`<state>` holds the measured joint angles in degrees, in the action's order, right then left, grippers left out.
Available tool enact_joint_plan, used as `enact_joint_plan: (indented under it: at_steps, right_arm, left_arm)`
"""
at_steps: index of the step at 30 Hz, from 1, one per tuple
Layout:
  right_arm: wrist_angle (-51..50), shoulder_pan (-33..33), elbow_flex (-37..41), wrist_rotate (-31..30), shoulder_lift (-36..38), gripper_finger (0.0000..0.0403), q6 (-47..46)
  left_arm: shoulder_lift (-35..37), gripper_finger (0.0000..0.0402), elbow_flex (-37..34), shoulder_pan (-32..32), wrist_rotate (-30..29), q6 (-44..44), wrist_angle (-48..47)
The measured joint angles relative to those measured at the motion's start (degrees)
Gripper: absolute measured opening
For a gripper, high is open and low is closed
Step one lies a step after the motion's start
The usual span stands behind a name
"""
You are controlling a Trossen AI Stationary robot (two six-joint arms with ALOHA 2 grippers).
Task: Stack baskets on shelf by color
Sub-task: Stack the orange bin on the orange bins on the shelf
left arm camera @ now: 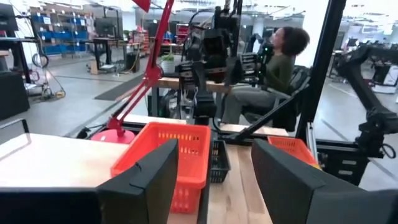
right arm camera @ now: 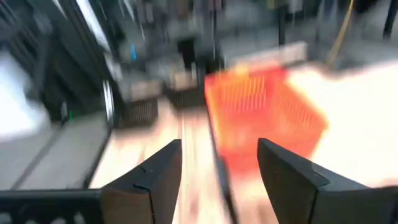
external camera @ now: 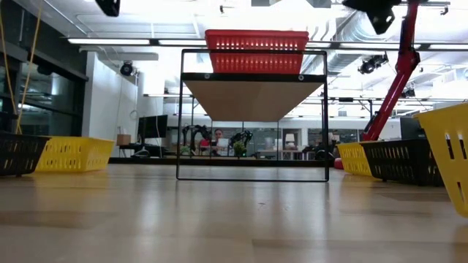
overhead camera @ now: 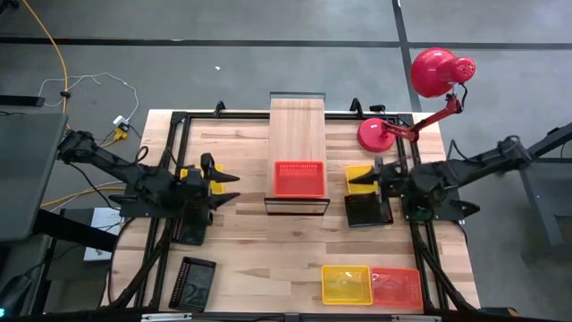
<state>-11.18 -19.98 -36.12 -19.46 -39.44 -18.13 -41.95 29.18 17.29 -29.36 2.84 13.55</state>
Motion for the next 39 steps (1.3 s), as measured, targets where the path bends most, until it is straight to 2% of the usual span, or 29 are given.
enact_joint_plan:
  at_steps: [3,7,14,21,31,39]
  right_arm:
    - [-13.06,-3.12,-6.17,0.44,-4.84,0.0199,-8.73]
    - [-22.85,-6.94,-11.47,3.14,-12.01,0.0199,-19.12]
    - [-32.37,-11.61,-16.83,11.36,-22.89,0.0199,-32.89]
    - [-38.02,-16.04,-17.99,20.42,-30.04,0.0199,-46.18]
    - [-45.36,-20.44,-18.01,24.52,-37.4,0.0199,-48.5]
    - [-43.86,-25.7,-18.01,27.95,-41.0,0.0199,-50.61]
  left_arm:
    - [0.44,0.0193,-1.74,0.0,-0.01,0.03,0.01]
    - [-0.08,0.0193,-3.22,-0.01,-0.01,0.41,0.01]
    - [-1.92,0.0193,-5.17,0.01,-0.2,3.0,-0.03]
    - [-3.11,0.0193,-6.87,-0.01,-2.0,7.92,-0.15]
    - [-6.9,0.0193,-6.87,0.01,-3.2,9.06,0.34]
    - [-9.03,0.0193,-6.87,0.0,-3.89,9.23,1.42]
